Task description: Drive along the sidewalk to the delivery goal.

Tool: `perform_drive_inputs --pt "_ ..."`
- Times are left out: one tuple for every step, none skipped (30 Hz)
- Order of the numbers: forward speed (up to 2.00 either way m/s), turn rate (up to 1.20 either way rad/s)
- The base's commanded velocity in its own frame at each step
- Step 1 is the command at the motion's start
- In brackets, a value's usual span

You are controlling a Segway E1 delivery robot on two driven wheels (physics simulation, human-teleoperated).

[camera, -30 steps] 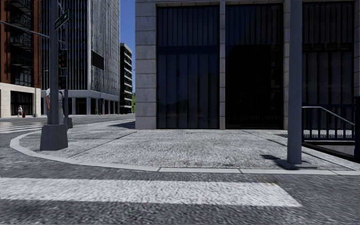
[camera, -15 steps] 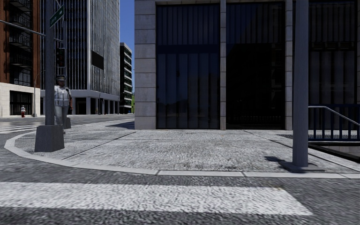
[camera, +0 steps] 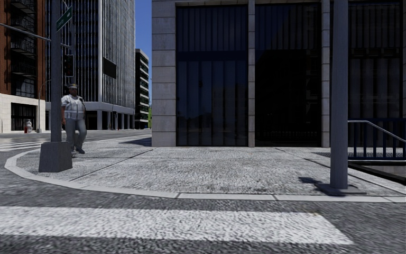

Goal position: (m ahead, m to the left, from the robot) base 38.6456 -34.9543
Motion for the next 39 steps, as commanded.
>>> perform_drive_inputs --pt "0.34 0.00" --pt "0.34 0.00" --pt "0.42 -0.12" --pt "0.57 -0.24" --pt "0.64 -0.28" --pt "0.66 -0.29" --pt "0.66 -0.29" --pt "0.66 -0.29" --pt "0.66 -0.26" --pt "0.66 -0.06" --pt "0.66 0.00" --pt "0.66 0.00" --pt "0.66 0.00" --pt "0.66 0.00" --pt "0.66 0.00" --pt "0.66 0.00" --pt "0.64 0.00" --pt "0.64 0.00" --pt "0.63 0.00" --pt "0.63 0.00" --pt "0.63 -0.03" --pt "0.63 -0.13" --pt "0.63 -0.13" --pt "0.63 -0.16" --pt "0.63 -0.17" --pt "0.59 -0.15" --pt "0.47 0.00" --pt "0.47 0.00" --pt "0.40 0.00" --pt "0.37 0.00" --pt "0.37 0.00" --pt "0.37 0.00" --pt "0.37 0.00" --pt "0.37 0.00" --pt "0.37 -0.04" --pt "0.37 -0.14" --pt "0.37 -0.20" --pt "0.37 -0.20" --pt "0.37 -0.24"
